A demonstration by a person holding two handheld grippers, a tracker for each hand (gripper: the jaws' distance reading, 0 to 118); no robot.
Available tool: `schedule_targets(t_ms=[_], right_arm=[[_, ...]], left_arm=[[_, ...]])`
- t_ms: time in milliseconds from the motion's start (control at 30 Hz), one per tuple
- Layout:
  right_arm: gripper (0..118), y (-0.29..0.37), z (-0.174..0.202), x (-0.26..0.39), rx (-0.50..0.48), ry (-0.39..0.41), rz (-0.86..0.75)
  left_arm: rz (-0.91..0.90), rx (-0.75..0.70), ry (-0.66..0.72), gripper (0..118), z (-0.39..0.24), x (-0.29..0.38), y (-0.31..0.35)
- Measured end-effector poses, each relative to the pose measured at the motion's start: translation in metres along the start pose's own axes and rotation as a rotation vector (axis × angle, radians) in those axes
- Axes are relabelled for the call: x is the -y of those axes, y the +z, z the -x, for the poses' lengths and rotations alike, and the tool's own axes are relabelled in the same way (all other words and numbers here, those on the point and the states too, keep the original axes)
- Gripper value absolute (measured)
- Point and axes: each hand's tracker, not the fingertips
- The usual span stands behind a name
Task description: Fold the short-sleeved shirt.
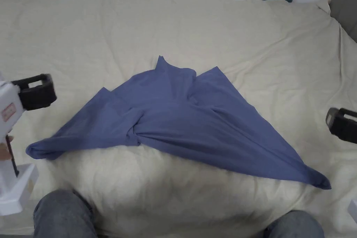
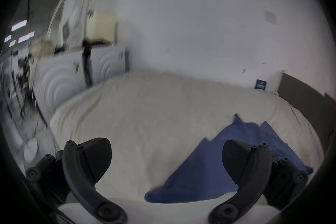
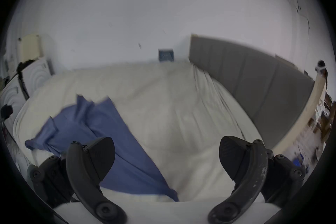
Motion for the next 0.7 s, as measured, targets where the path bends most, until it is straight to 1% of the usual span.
schedule_targets(t_ms=[100,167,267,367,400,433,467,500,533,567,600,633,667,700], right_arm=[[118,0.024,0.027,-0.009,-0.048,0.059,-0.12],[118,0.031,0.041,-0.01,-0.029,0.055,-0.159],[118,0.037,0.054,-0.001,-0.048,0.026,-0.169],[118,0.04,0.063,0.009,-0.047,0.025,-0.176],[118,0.041,0.065,0.012,-0.046,0.03,-0.177],[116,0.043,0.066,0.015,-0.053,0.033,-0.176],[106,0.044,0.067,0.017,-0.061,0.028,-0.176],[84,0.045,0.067,0.02,-0.07,0.014,-0.177],[67,0.045,0.067,0.021,-0.074,0.002,-0.168],[44,0.045,0.067,0.022,-0.074,-0.008,-0.161],[14,0.044,0.069,0.022,-0.073,-0.018,-0.157],[3,0.044,0.069,0.024,-0.066,-0.027,-0.156],[2,0.044,0.069,0.025,-0.059,-0.04,-0.158],[2,0.043,0.068,0.025,-0.07,-0.042,-0.152]], left_arm=[[-0.07,-0.026,-0.111,118,-0.034,-0.005,0.012],[-0.095,-0.002,-0.152,118,-0.053,-0.003,0.02],[-0.104,0.06,-0.124,118,-0.068,0.005,0.027],[-0.092,0.072,-0.111,117,-0.075,0.014,0.029],[-0.089,0.078,-0.106,116,-0.077,0.017,0.031],[-0.087,0.082,-0.105,106,-0.078,0.019,0.033],[-0.085,0.085,-0.103,92,-0.078,0.021,0.034],[-0.083,0.084,-0.099,67,-0.079,0.022,0.034],[-0.078,0.086,-0.096,47,-0.079,0.023,0.035],[-0.072,0.088,-0.092,31,-0.078,0.024,0.035],[-0.063,0.091,-0.093,16,-0.079,0.024,0.035],[-0.051,0.091,-0.099,7,-0.08,0.024,0.034],[-0.033,0.079,-0.11,2,-0.081,0.026,0.033],[-0.016,0.064,-0.121,0,-0.081,0.027,0.031]])
